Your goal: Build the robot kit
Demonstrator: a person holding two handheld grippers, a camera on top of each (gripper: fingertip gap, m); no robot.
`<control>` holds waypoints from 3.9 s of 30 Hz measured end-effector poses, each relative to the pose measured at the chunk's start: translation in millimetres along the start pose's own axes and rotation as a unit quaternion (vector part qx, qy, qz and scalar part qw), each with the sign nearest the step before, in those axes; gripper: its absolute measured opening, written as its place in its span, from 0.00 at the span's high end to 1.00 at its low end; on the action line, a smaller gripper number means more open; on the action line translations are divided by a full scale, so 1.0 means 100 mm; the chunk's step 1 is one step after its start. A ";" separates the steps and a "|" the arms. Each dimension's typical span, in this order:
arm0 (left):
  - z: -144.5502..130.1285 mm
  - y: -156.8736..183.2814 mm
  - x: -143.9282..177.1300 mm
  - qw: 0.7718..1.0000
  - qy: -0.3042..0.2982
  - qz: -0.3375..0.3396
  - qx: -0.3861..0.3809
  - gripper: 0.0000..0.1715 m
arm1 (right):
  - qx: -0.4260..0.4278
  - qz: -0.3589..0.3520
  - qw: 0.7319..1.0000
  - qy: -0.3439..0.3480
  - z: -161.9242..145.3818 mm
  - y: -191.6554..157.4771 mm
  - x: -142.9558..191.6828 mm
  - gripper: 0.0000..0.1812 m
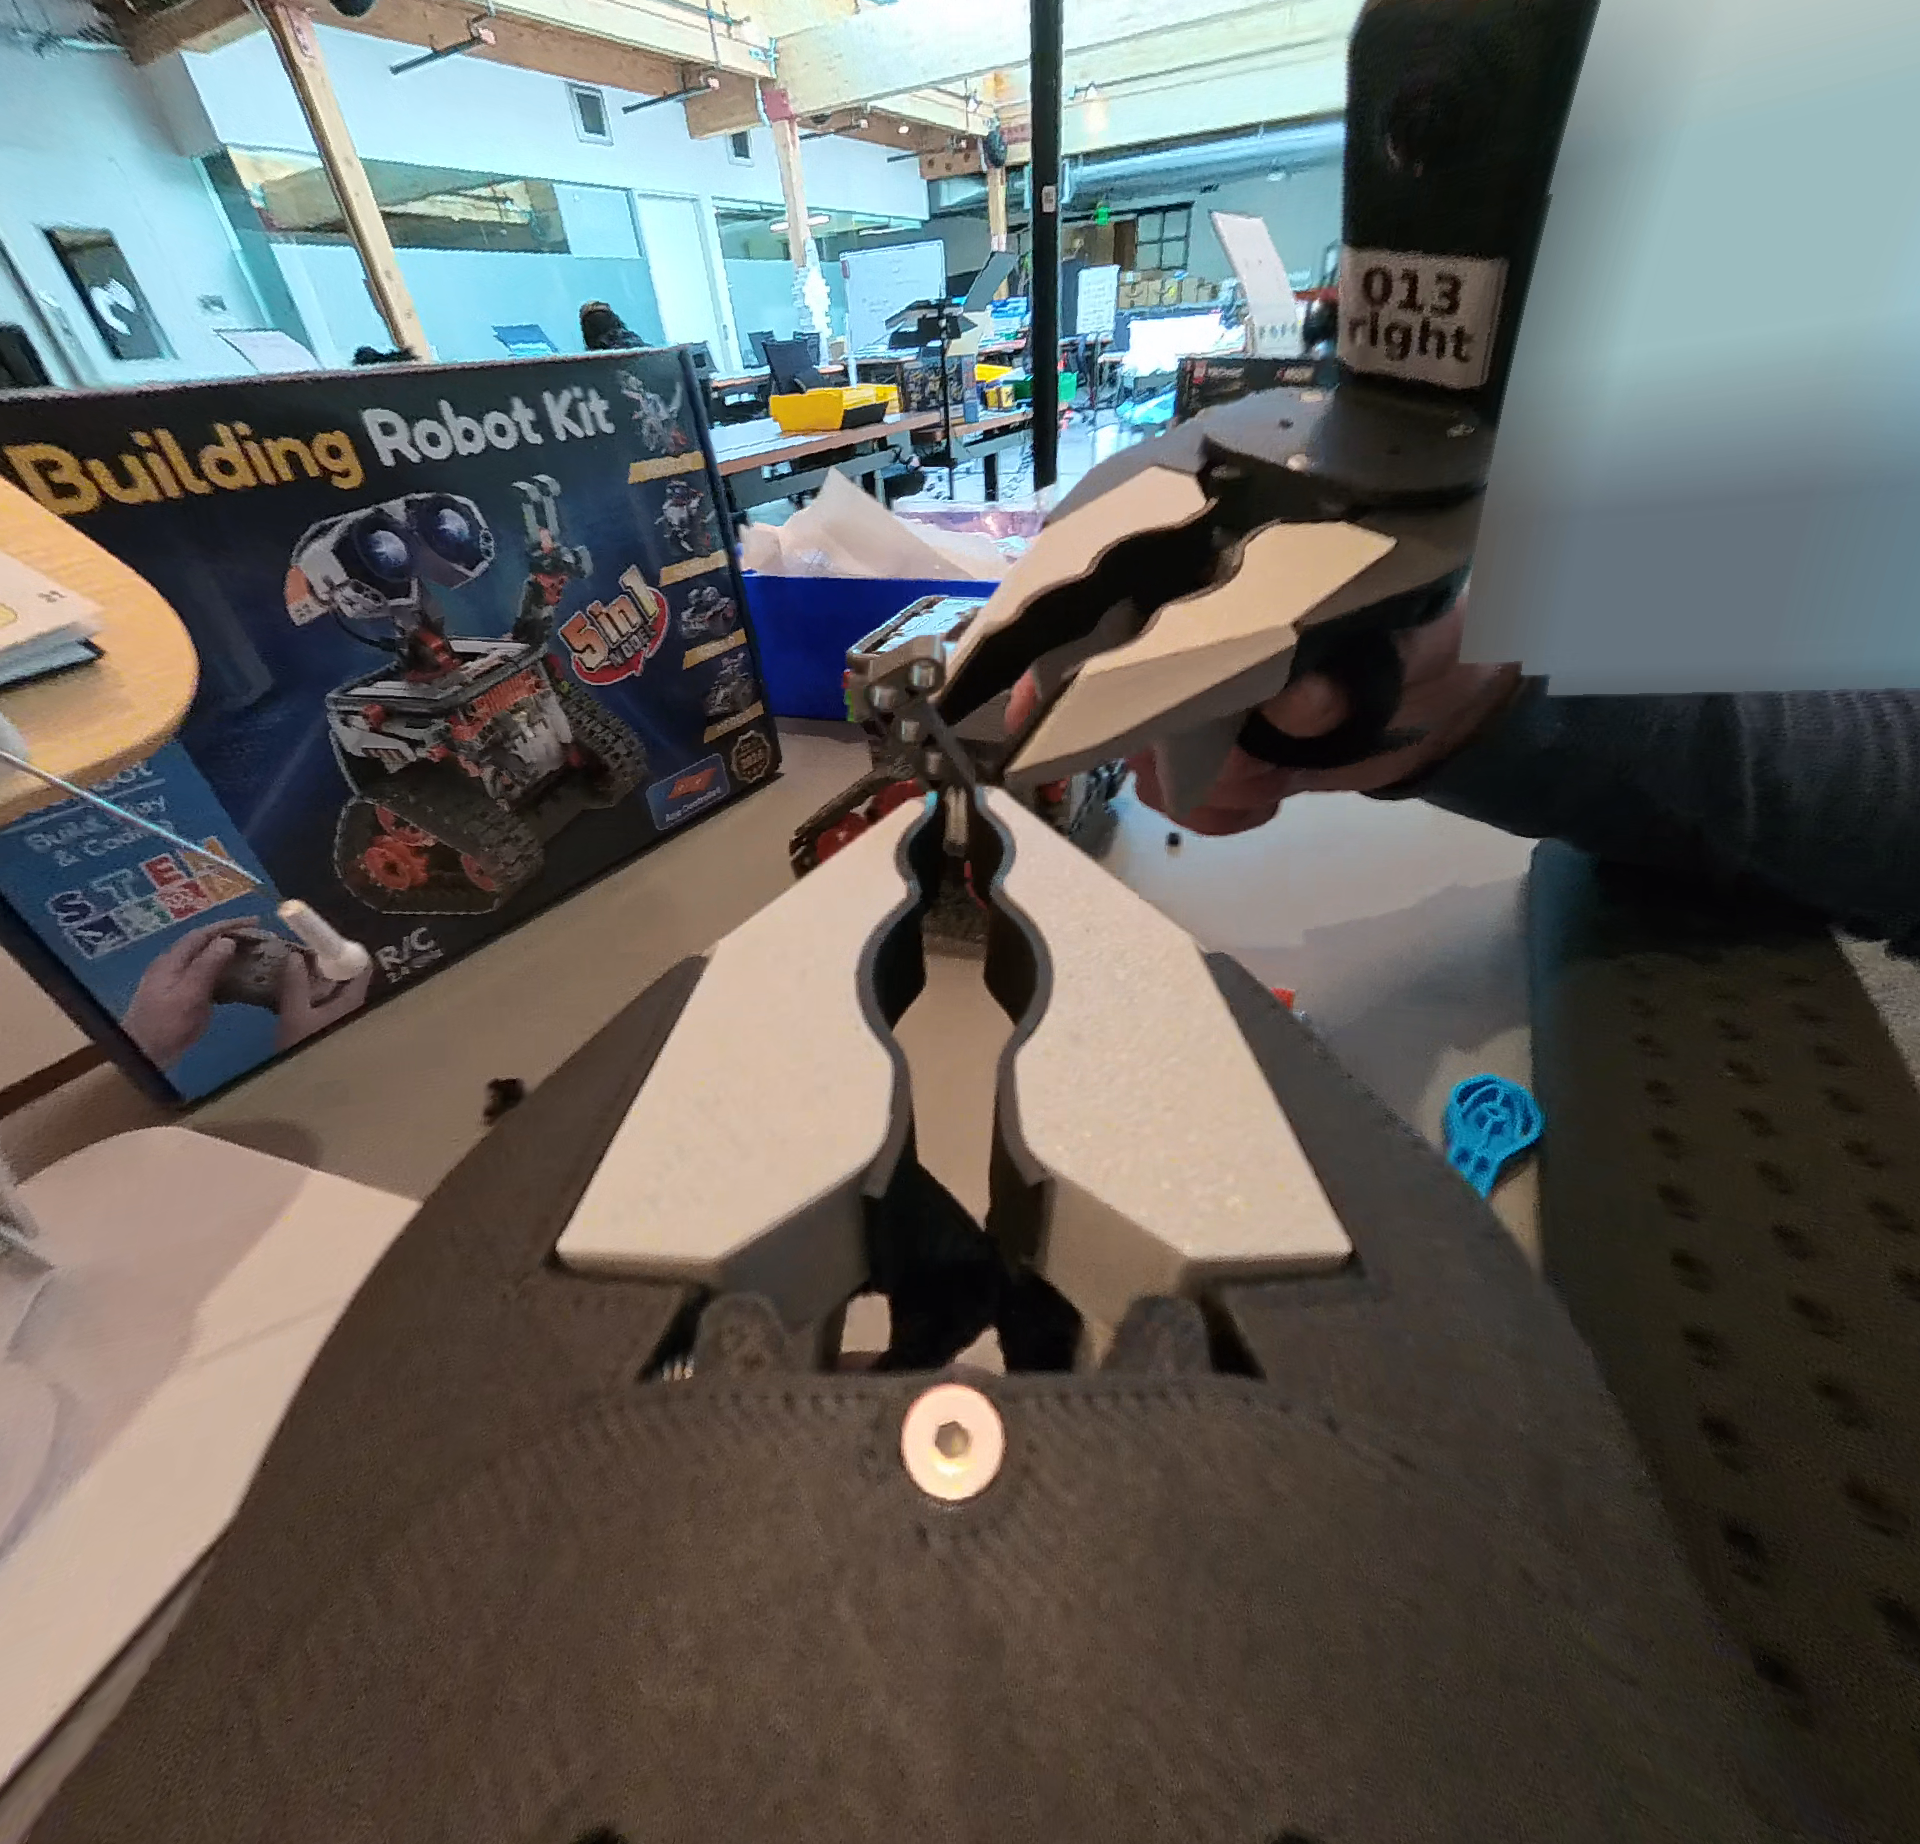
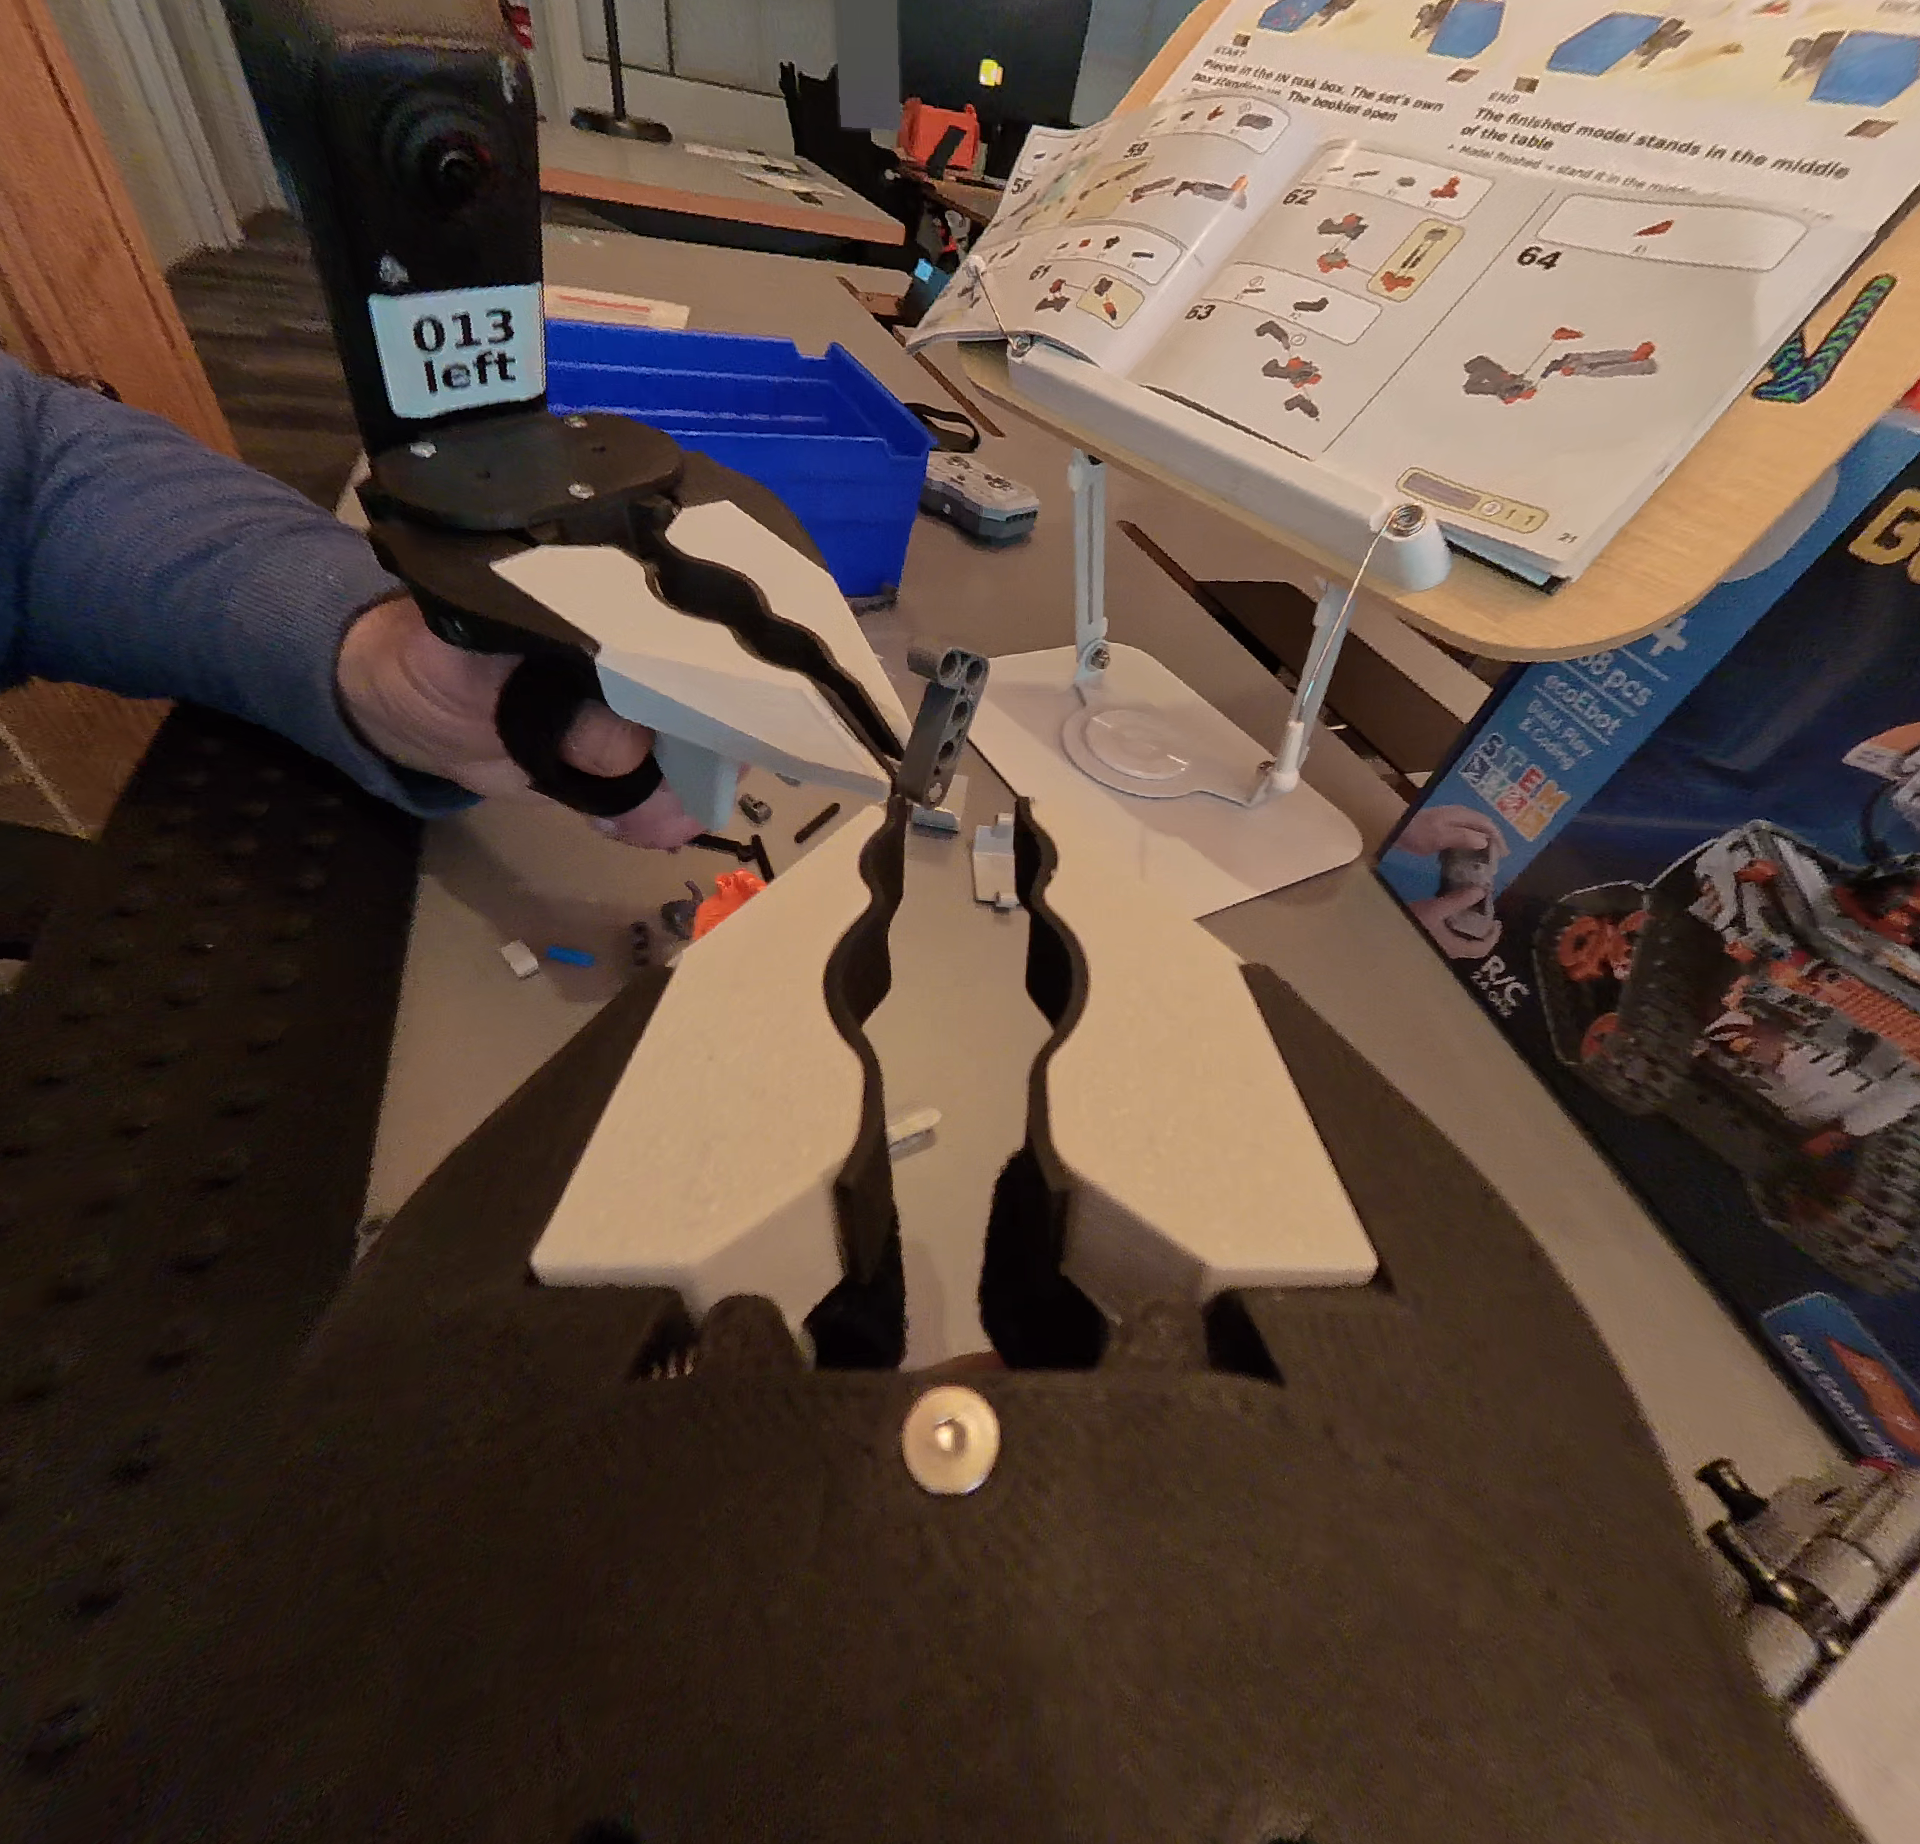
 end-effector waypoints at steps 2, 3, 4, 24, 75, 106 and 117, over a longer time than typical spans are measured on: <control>0.02 0.02 0.00 0.999 0.013 -0.018 0.026 0.99 | 0.025 -0.005 1.000 -0.001 0.00 -0.03 -0.02 0.90; 0.03 0.02 0.00 0.999 0.019 -0.026 0.035 0.99 | 0.022 0.003 1.000 0.001 0.01 -0.06 -0.03 0.90; 0.04 0.02 0.00 0.998 0.027 -0.033 0.046 0.99 | 0.014 0.011 1.000 0.007 0.02 -0.08 -0.03 0.92; 0.15 0.15 0.08 0.991 0.066 -0.117 0.018 0.92 | -0.005 0.069 0.994 0.086 0.21 -0.23 0.08 0.97; -0.91 0.73 0.06 0.926 -0.249 -0.250 -0.138 0.96 | 0.089 0.171 0.963 -0.189 -1.02 -0.59 0.32 0.84; -0.98 0.65 0.00 0.923 -0.262 -0.270 -0.082 0.96 | 0.066 0.197 0.958 -0.199 -1.15 -0.63 0.21 0.83; -0.97 0.64 -0.03 0.914 -0.276 -0.275 -0.116 0.96 | 0.059 0.197 0.959 -0.196 -1.16 -0.62 0.20 0.84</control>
Point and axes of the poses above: each gripper's, where its closed fingertips meet, x back along the fingers, z out of its top, y = z × x across the jaws, the point moved 4 cm from there along x, back along the fingers, and after that the axes turned 1 degree about -z, right-handed, at the moved point
